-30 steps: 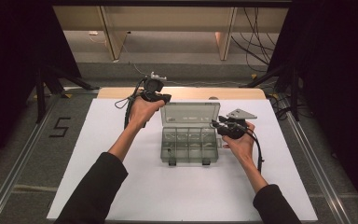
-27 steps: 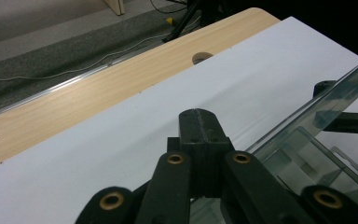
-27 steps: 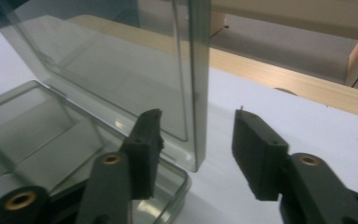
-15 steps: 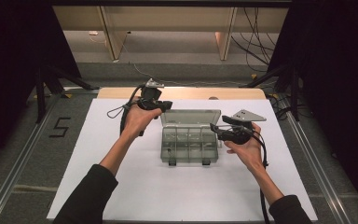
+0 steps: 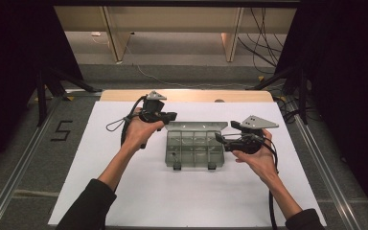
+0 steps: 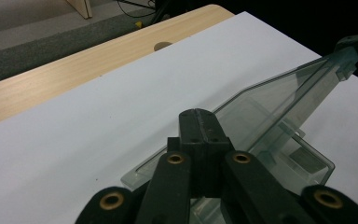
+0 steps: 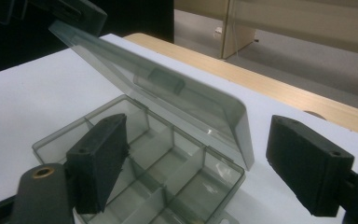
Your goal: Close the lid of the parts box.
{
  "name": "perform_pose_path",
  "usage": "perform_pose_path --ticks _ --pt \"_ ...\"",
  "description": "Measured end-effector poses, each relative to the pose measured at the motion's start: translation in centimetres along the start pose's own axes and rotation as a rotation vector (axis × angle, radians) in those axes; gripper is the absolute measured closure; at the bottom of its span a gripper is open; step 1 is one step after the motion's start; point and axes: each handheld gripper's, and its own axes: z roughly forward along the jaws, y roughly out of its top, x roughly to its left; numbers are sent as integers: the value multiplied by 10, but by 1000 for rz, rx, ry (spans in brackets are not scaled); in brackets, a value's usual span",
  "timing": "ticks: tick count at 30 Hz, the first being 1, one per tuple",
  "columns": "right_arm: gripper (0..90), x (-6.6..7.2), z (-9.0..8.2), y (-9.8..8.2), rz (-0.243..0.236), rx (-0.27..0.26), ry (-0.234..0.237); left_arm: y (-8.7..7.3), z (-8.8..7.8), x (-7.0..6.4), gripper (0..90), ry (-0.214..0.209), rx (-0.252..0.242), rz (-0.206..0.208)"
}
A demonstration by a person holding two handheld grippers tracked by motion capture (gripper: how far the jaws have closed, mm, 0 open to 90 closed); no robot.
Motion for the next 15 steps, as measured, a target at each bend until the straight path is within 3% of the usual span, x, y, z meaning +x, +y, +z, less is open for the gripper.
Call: perform_pose_path --ticks 1,7,10,15 --pt "212 0 -1 0 -7 3 2 -1 0 -1 897 -10 -4 -16" --pt "219 7 -8 4 -21 -19 9 -9 -2 -7 897 -23 -3 15" --pt "244 11 -9 4 -33 -26 31 -17 -2 -11 897 -52 3 3" --pt "418 14 -11 2 -60 -13 59 -30 -7 -22 897 -67 -2 31"
